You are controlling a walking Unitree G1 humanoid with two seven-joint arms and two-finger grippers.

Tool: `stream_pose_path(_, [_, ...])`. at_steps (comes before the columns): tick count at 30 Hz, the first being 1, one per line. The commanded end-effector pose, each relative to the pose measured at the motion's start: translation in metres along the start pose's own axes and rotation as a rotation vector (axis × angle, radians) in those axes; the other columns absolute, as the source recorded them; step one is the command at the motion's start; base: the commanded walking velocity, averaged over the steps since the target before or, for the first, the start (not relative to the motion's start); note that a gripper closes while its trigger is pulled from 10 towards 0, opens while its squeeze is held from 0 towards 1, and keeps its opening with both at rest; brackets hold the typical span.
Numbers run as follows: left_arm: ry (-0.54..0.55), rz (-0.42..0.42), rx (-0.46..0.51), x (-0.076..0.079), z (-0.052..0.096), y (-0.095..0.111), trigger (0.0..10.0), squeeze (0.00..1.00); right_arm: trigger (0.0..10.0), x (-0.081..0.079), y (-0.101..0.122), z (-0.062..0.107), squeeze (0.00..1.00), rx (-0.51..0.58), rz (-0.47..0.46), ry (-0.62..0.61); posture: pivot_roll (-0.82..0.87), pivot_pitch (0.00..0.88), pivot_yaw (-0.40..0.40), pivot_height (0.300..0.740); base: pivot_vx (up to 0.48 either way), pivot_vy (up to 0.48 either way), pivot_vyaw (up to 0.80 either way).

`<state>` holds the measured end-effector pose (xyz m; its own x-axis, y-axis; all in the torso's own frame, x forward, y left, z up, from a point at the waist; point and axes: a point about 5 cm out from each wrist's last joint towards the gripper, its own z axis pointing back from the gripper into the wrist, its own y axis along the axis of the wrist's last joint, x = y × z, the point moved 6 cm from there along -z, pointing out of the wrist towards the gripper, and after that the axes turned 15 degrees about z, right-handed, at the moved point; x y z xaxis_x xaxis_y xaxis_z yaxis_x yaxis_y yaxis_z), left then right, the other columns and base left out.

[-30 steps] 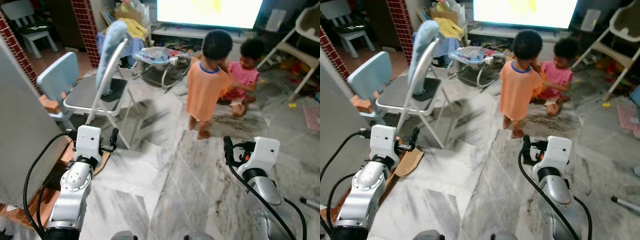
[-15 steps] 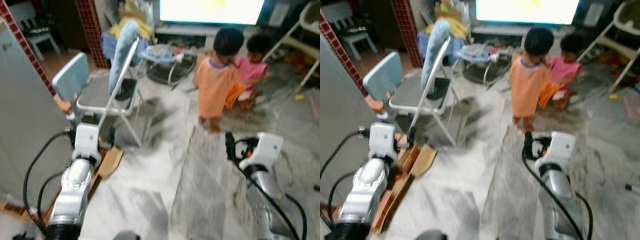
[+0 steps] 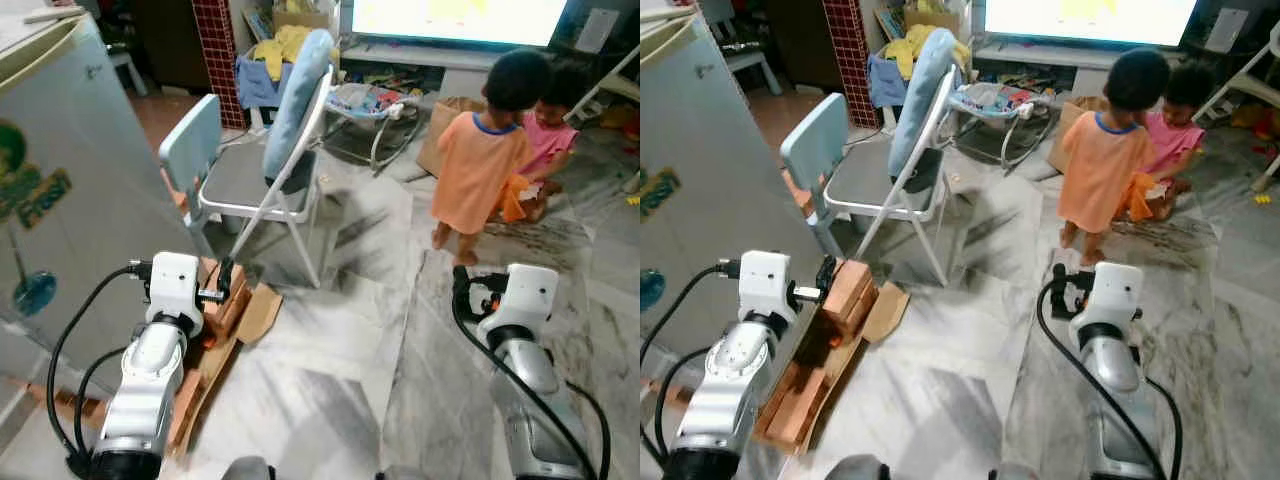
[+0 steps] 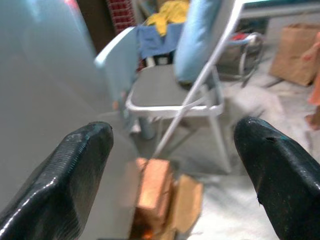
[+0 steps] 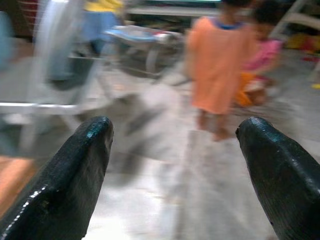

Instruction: Restocking fridge

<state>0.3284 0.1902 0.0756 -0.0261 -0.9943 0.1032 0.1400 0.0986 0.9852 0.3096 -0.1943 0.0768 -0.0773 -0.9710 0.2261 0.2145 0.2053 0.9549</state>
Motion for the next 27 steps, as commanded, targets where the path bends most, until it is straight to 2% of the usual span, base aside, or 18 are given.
stream_pose_path(1, [-0.019,0.012,0.003,0.006,-0.001,0.002,10.0,0.00,10.0,0.004,0.002,0.000,0.00,0.008,0.015,-0.005,-0.01,0.000,0.013,0.740,-0.334,0.349,0.00])
stream_pose_path(12, [-0.048,0.003,0.017,0.011,0.000,0.005,10.0,0.00,10.0,0.013,-0.003,0.001,0.00,0.001,-0.006,-0.033,-0.01,0.000,0.011,0.740,-0.327,0.355,0.00])
stream_pose_path(17, [-0.094,0.002,0.050,0.015,0.002,0.011,10.0,0.00,10.0,0.016,0.002,0.001,0.00,0.025,0.005,-0.043,0.00,0.000,0.009,0.740,0.000,0.000,0.00])
stream_pose_path(24, [-0.135,-0.010,0.045,0.018,0.003,0.011,10.0,0.00,10.0,0.023,0.003,0.002,0.00,0.032,0.021,-0.071,-0.01,0.000,0.011,0.740,0.000,0.000,0.00])
stream_pose_path(27, [-0.151,-0.008,0.055,0.019,0.004,0.013,10.0,0.00,10.0,0.027,0.004,0.002,0.00,0.036,0.031,-0.087,-0.01,0.000,0.010,0.740,0.315,0.000,0.00])
